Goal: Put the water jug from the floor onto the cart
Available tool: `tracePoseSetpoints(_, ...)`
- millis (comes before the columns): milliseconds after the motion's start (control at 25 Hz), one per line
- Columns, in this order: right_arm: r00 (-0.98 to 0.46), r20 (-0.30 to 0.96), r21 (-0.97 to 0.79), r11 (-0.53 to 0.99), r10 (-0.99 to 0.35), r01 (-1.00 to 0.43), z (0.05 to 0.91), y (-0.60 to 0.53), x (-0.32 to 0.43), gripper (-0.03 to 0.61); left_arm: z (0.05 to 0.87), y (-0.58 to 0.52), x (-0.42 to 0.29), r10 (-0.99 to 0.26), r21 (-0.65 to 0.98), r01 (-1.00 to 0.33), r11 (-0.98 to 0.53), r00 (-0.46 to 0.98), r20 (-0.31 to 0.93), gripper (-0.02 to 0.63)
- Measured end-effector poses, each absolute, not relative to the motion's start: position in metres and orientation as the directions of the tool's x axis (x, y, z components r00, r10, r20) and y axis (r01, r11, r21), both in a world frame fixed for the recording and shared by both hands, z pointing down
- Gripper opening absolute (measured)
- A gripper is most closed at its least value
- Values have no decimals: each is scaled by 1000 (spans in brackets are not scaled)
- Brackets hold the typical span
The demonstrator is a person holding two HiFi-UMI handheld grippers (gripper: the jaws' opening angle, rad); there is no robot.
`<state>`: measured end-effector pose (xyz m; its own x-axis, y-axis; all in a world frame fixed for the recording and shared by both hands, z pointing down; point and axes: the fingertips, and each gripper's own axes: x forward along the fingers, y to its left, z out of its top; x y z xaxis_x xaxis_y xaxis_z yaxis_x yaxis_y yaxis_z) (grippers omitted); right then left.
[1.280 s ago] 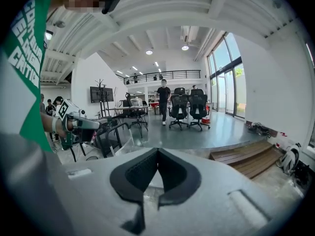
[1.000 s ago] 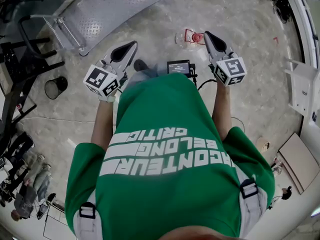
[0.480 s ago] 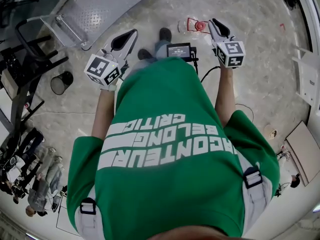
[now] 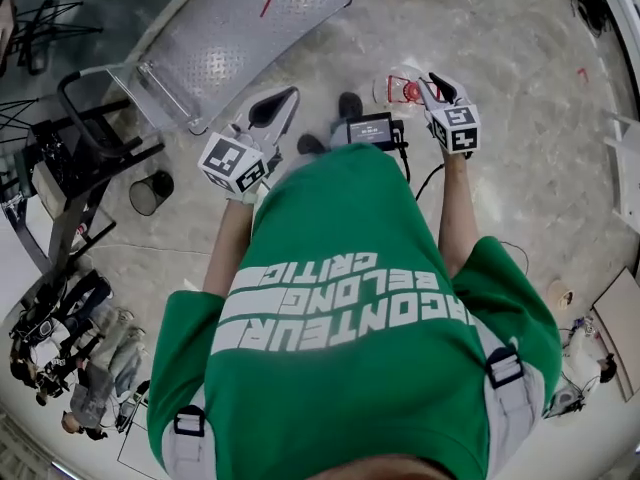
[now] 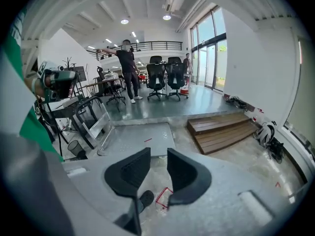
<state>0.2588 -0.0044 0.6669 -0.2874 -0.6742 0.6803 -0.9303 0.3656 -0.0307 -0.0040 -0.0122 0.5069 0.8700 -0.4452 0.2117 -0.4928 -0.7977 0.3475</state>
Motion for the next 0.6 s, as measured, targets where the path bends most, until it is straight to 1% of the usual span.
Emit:
tracePoseSetpoints(320, -285, 743, -85, 337, -605, -938, 729, -17, 277, 103, 523, -35, 20, -416, 350, -478, -805, 877, 240, 14)
tracePoseSetpoints(600, -271, 811, -133, 288, -519, -949, 793, -3, 300, 112, 545, -33, 45, -375, 379, -452, -808, 890, 261, 14)
